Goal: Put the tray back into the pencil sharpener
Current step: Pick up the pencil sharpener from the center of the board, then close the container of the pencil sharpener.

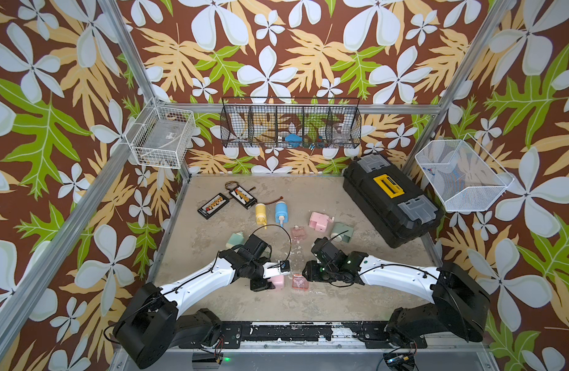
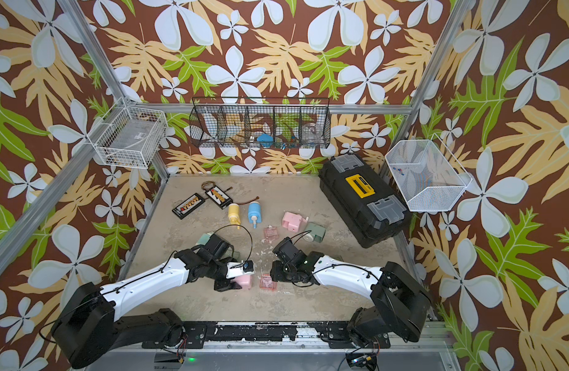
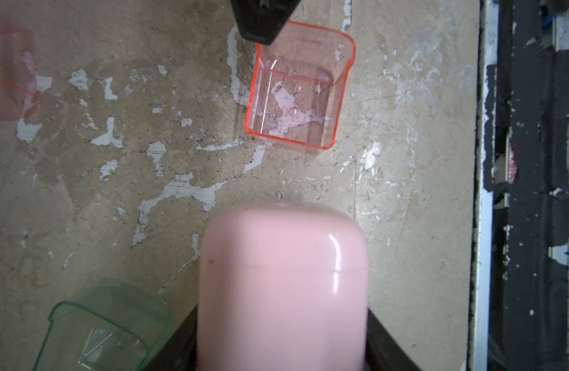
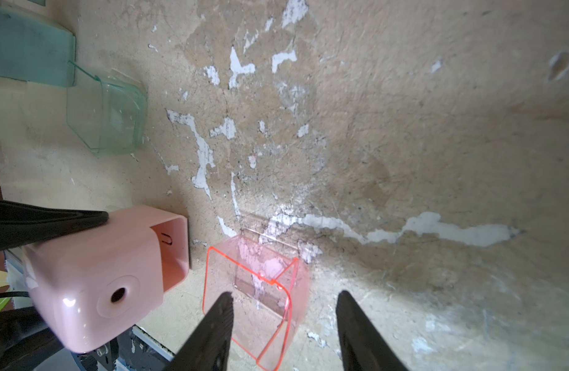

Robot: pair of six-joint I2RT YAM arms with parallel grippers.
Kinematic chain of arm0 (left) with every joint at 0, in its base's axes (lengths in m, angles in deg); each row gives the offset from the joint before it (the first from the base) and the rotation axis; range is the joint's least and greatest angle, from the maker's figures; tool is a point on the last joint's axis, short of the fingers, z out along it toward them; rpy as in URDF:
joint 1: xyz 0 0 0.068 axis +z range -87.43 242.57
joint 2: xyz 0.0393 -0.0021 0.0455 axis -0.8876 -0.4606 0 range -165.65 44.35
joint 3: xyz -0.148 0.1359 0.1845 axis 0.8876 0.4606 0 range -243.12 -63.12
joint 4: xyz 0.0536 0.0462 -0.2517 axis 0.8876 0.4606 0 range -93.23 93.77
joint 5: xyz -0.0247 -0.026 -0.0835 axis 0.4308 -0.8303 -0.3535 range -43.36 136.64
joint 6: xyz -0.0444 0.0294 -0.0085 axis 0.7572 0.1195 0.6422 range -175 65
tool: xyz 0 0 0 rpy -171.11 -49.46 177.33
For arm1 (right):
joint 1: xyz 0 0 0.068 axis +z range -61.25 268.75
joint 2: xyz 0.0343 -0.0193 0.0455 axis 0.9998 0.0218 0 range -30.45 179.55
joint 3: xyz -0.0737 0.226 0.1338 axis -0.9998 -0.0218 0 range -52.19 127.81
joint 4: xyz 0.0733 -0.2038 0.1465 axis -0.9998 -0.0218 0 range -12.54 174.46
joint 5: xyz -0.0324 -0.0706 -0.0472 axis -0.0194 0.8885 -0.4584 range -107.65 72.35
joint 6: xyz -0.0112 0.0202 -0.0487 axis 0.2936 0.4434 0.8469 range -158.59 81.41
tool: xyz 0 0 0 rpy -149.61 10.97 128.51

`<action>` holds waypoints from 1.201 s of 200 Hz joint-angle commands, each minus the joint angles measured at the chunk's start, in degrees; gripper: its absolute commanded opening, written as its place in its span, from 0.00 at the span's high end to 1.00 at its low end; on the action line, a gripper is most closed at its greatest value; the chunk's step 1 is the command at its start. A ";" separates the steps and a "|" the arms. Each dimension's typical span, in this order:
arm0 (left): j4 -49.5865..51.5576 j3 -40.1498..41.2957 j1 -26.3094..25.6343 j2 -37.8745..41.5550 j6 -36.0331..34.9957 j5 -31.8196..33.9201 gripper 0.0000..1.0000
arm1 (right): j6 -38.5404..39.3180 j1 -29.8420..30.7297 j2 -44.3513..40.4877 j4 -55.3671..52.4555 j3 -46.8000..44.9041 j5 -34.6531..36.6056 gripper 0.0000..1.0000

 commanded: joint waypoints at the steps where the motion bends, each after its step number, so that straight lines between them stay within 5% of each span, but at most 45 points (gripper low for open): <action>1: -2.52 0.01 -1.20 1.14 2.33 -2.96 0.48 | 0.21 -0.01 -0.59 -2.64 0.37 0.41 0.49; 64: -7.47 0.41 -5.27 1.68 6.70 -0.53 0.57 | 1.83 -0.01 -0.29 -2.43 -1.02 -3.98 0.61; 240: -7.43 -2.04 -12.07 -4.14 6.28 8.87 0.57 | 0.59 0.01 5.00 4.43 -0.86 -9.72 0.77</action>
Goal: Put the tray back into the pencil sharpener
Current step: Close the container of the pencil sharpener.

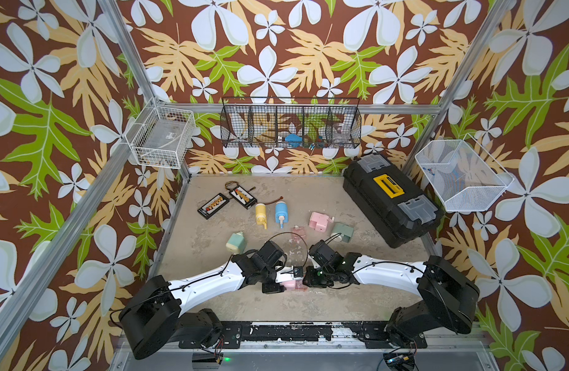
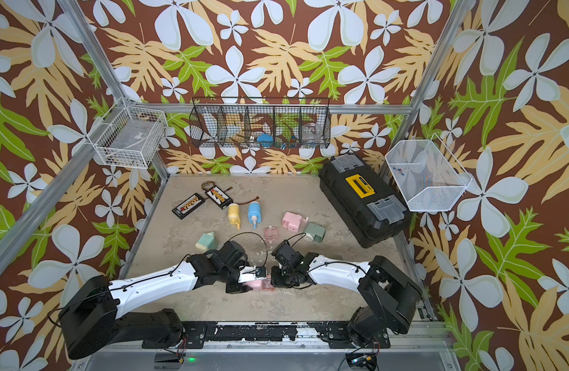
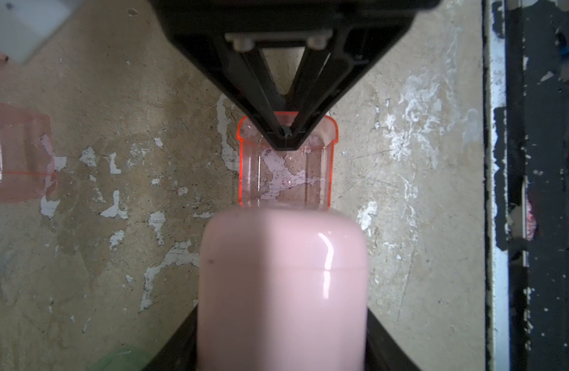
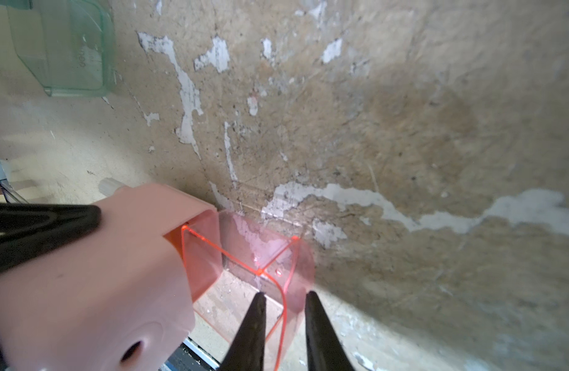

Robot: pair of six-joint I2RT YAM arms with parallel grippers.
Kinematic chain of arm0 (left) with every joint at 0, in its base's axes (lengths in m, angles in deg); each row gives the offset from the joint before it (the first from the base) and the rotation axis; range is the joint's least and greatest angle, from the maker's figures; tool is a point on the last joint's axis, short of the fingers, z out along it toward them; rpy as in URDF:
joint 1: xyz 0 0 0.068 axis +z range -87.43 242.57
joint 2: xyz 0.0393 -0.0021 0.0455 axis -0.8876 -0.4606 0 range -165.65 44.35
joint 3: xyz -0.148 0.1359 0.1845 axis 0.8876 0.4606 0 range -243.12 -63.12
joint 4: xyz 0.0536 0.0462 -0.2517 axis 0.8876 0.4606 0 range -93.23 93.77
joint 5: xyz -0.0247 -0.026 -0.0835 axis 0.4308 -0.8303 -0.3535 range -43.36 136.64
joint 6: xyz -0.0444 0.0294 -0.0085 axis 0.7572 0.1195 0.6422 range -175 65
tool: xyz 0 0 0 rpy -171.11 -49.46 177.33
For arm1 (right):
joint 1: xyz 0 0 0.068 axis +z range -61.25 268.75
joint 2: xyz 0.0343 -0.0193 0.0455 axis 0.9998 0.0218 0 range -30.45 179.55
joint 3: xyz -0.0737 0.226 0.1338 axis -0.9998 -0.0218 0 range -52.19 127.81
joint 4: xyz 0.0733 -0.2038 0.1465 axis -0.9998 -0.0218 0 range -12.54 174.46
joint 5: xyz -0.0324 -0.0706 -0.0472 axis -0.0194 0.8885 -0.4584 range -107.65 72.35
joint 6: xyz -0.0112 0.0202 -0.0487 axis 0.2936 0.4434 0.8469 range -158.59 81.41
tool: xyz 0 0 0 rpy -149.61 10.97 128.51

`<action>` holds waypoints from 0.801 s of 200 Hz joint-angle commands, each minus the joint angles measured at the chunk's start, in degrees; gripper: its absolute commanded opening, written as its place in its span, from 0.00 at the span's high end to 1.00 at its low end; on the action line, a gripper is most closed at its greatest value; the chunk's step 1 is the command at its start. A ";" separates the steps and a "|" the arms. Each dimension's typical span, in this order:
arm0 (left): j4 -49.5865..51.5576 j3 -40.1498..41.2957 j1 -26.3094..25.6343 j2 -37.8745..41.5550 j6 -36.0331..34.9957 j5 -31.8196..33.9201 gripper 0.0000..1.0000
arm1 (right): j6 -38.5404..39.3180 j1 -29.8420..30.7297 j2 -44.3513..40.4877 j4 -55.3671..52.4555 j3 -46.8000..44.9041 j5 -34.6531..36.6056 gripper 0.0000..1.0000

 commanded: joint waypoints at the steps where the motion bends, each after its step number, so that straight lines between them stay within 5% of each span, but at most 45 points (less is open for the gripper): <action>1: -0.36 -0.69 -0.50 -0.66 0.06 0.55 0.57 | -0.69 0.02 0.21 2.04 0.08 -1.11 0.77; 126: 0.03 -1.10 -1.27 -1.96 -0.61 1.91 0.57 | -1.98 -0.17 0.12 4.64 -0.65 0.03 0.86; 160: -0.45 -0.65 -1.27 -1.59 -0.40 1.50 0.57 | -1.51 -0.21 0.18 7.86 -1.17 -3.35 0.81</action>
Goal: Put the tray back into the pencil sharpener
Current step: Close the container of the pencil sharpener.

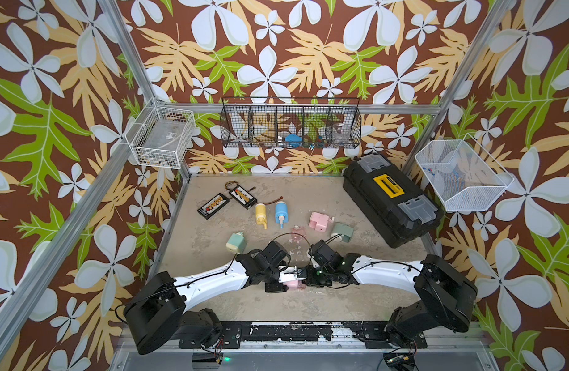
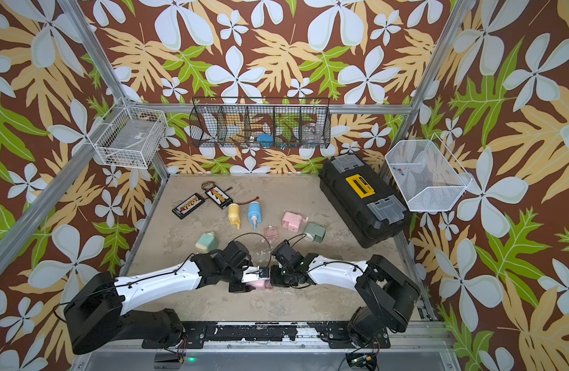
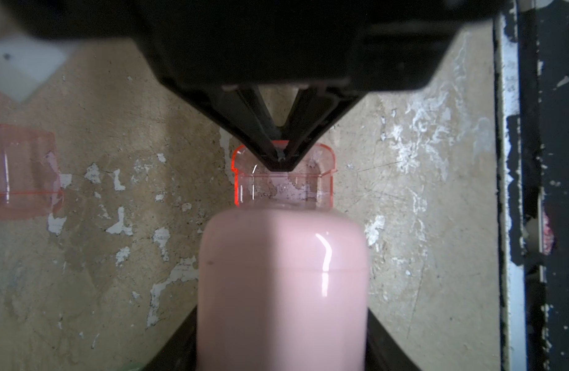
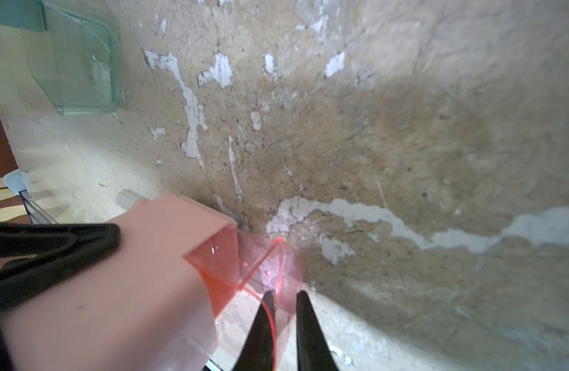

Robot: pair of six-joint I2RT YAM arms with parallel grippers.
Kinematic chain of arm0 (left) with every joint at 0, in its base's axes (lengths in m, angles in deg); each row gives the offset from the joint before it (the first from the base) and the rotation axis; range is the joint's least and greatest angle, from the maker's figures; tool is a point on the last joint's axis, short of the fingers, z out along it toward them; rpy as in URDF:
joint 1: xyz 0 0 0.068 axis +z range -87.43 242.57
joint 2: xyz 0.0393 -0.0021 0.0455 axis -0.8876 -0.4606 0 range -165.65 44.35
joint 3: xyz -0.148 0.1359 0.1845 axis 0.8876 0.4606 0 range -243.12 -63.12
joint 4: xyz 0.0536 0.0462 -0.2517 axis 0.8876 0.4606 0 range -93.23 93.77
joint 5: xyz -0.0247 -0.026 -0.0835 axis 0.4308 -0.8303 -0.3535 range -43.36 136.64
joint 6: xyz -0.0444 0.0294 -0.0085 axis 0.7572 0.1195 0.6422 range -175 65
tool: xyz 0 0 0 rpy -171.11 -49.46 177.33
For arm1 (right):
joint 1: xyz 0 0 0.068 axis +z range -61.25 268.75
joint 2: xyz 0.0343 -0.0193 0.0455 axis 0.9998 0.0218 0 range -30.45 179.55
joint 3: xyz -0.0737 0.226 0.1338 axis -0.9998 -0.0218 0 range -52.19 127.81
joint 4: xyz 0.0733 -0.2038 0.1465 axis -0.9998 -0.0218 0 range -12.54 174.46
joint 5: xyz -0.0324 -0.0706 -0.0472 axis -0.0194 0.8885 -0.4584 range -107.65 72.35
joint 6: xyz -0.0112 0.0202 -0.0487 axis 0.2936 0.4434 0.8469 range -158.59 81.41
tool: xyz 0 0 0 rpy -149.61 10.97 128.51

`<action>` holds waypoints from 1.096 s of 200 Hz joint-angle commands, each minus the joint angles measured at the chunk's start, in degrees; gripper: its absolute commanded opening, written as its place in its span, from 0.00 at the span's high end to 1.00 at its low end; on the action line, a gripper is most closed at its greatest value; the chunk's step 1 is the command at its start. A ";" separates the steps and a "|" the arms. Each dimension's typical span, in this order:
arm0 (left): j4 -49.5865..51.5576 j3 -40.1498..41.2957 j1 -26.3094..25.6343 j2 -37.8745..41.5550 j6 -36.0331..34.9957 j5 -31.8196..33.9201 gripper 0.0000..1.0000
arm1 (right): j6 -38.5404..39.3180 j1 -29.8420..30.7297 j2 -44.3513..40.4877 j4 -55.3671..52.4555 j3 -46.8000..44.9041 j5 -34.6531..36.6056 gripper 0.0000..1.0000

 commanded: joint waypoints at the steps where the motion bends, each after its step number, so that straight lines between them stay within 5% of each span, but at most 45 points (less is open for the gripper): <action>1: 0.70 0.35 -0.05 0.22 -0.10 0.09 0.57 | 0.61 0.01 -0.53 4.19 -0.30 -2.50 0.81; 61: -0.58 2.05 -0.05 1.30 2.14 1.20 0.58 | 1.44 -4.71 -11.72 2.19 -5.05 0.76 0.63; 92: -1.25 2.86 -0.05 1.77 2.96 1.16 0.59 | 2.73 -5.71 -11.42 -3.86 -6.55 5.16 0.71; 219: -6.33 4.75 -0.05 3.06 8.42 -1.61 0.59 | 1.24 -0.36 2.77 10.66 -1.00 -6.80 0.80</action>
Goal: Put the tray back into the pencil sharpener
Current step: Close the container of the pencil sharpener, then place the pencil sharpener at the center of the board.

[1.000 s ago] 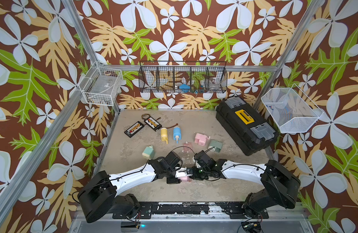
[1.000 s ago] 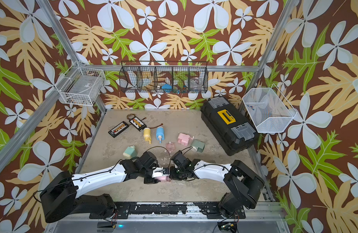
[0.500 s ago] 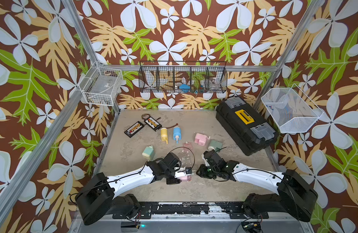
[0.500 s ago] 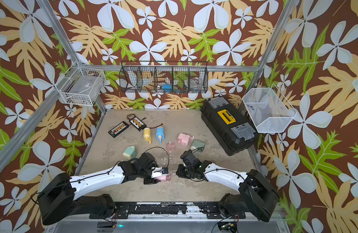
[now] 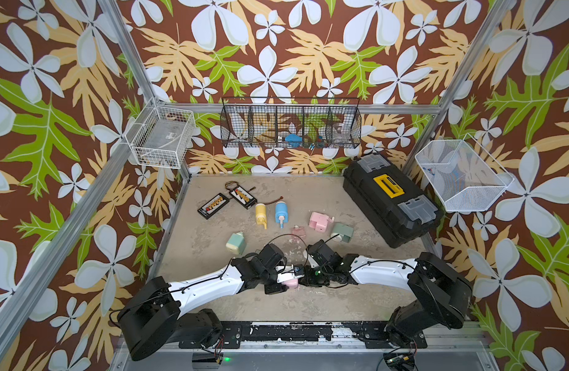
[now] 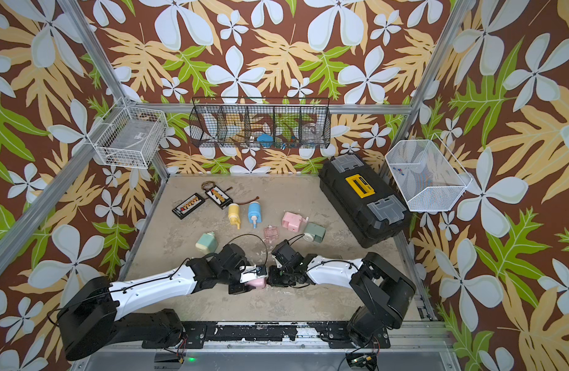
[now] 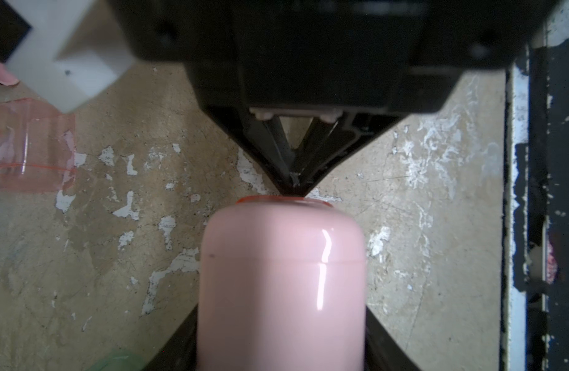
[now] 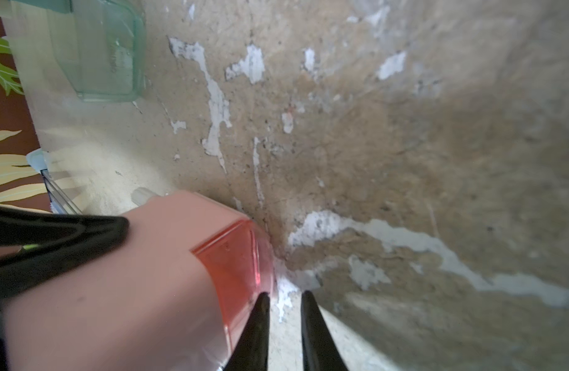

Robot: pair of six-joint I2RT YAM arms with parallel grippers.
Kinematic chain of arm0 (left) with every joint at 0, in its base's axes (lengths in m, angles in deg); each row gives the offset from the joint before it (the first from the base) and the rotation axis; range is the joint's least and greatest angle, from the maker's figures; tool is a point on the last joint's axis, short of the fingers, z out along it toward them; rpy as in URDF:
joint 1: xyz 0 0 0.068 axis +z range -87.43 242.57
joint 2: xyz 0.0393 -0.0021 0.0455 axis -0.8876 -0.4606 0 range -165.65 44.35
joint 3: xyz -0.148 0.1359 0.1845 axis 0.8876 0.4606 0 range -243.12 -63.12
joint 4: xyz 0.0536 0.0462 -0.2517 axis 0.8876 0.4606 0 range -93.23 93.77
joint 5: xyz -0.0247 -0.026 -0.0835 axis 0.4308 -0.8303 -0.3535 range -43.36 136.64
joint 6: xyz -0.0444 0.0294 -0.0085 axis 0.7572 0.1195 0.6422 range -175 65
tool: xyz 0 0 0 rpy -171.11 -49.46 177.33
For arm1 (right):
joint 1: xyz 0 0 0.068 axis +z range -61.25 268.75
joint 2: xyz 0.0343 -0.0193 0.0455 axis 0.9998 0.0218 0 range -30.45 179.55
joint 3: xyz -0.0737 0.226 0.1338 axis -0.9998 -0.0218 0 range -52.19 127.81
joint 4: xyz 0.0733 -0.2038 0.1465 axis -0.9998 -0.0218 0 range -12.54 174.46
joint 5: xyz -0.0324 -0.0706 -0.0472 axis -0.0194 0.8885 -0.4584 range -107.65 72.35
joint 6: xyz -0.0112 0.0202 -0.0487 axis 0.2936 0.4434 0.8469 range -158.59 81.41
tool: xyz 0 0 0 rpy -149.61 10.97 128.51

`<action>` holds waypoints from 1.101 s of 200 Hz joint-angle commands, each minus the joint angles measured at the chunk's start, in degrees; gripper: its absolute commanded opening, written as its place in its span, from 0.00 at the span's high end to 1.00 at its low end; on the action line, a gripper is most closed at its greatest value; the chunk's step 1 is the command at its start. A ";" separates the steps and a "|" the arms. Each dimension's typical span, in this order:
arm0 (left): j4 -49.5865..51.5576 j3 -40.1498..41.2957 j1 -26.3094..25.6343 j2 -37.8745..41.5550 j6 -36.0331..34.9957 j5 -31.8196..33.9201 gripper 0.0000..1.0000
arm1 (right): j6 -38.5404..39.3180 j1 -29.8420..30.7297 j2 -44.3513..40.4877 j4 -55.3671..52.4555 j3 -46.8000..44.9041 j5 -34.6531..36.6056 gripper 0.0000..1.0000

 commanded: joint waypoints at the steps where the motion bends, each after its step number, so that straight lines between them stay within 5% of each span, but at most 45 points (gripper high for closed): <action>1: -0.82 0.40 -0.05 -0.01 1.65 -1.72 0.59 | -1.24 0.14 0.33 4.81 -0.03 -2.93 0.80; 64: -1.72 0.92 -0.05 0.80 3.15 -1.42 0.60 | -2.54 -0.49 -2.59 6.51 -2.14 -2.01 0.79; 109: -1.36 -1.49 -0.05 7.25 11.56 1.05 0.81 | -2.65 -3.17 -22.80 -6.27 -5.80 14.88 0.74; 124: -1.67 -2.42 -0.05 9.69 15.11 2.63 1.00 | -2.36 -5.18 -30.14 -9.12 -7.14 18.33 0.74; 153: -2.63 -5.96 0.11 12.92 25.67 13.18 1.00 | -1.85 -7.50 -40.32 -11.88 -8.12 25.78 0.70; 182: -1.39 -11.63 0.64 13.38 35.73 27.67 1.00 | -0.98 -8.23 -41.81 -12.51 -7.27 28.61 0.70; 220: 4.36 -19.86 7.19 10.53 42.31 31.66 1.00 | 0.00 -8.30 -37.40 -12.46 -5.65 27.10 0.70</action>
